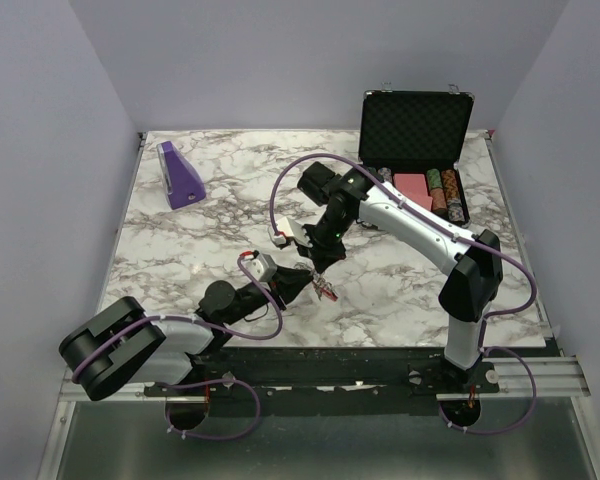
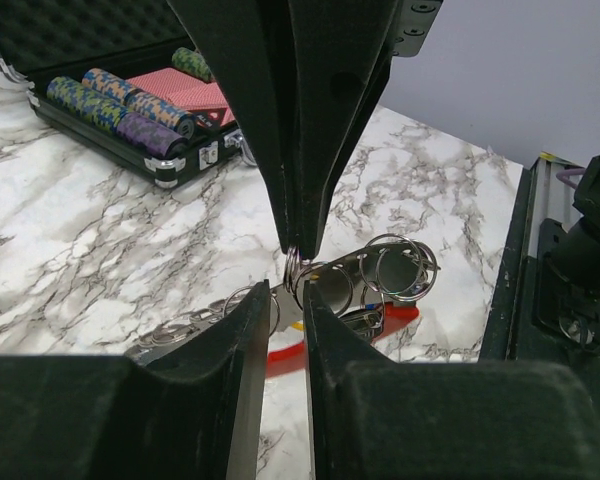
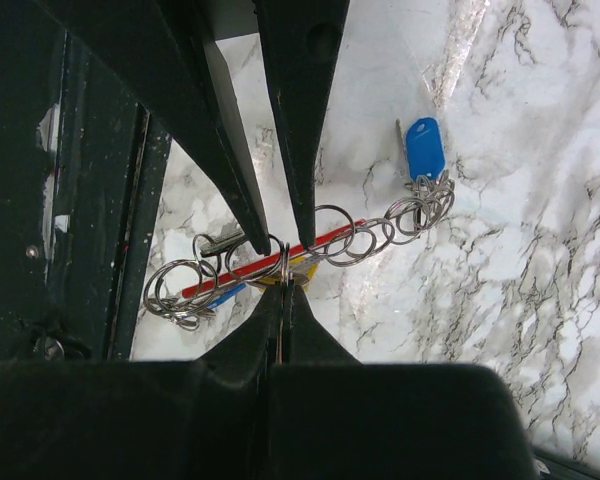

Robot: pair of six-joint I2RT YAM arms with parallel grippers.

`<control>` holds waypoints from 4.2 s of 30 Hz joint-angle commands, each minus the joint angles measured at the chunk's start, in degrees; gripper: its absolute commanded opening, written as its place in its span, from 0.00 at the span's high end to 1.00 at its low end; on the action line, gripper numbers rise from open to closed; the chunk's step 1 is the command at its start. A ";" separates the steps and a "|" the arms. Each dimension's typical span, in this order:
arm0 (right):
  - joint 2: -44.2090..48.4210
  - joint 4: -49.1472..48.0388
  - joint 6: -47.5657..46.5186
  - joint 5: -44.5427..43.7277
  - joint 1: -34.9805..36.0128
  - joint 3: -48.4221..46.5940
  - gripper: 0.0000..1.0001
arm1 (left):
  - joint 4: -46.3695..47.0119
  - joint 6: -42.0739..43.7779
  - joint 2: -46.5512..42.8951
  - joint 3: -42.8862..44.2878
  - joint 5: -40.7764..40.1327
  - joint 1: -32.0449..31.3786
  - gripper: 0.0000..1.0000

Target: Put the keys on the keyring

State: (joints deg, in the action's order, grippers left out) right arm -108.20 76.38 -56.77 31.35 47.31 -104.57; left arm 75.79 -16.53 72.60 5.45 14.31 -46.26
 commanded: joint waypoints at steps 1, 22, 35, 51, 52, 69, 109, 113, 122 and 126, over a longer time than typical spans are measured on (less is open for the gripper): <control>1.94 4.92 -0.71 2.40 0.33 0.25 0.99 | 15.35 -2.10 0.44 0.44 3.54 0.91 0.74; 1.77 5.01 -0.79 3.36 0.33 0.25 0.99 | 15.35 -4.38 0.70 2.37 5.29 2.40 0.80; 2.03 4.92 -1.23 4.07 0.33 1.39 0.99 | 15.35 -4.91 0.53 2.11 4.33 2.67 1.00; 1.68 4.22 -1.32 10.47 -1.51 1.92 0.85 | 12.45 -3.07 -9.05 -1.06 -0.59 2.67 1.00; 1.68 4.13 -1.32 11.09 -1.52 2.01 0.85 | 12.54 -3.15 -9.31 -1.06 -0.86 2.67 1.00; 6.16 -3.78 3.24 20.33 -4.24 5.26 0.76 | 14.48 -3.59 -8.88 -2.82 -0.60 2.67 1.00; 3.70 -13.62 12.47 21.12 -6.79 6.84 0.72 | 11.75 -3.06 -9.58 -2.03 2.75 2.75 1.00; 3.26 -13.89 12.39 20.85 -5.39 7.37 0.72 | 11.75 -3.15 -9.49 -1.94 2.39 2.75 1.00; 3.44 -15.03 13.09 19.80 -4.86 9.04 0.73 | 11.75 -3.24 -10.28 -2.20 1.17 2.75 1.00; 3.88 -15.82 13.18 18.92 -4.86 9.91 0.76 | 12.10 -3.33 -10.72 -2.55 0.46 2.75 1.00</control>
State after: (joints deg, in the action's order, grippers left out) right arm -103.98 62.28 -44.31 50.85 42.33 -96.20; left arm 73.93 -19.94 63.31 3.57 15.62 -43.83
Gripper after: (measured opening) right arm 0.255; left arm 0.007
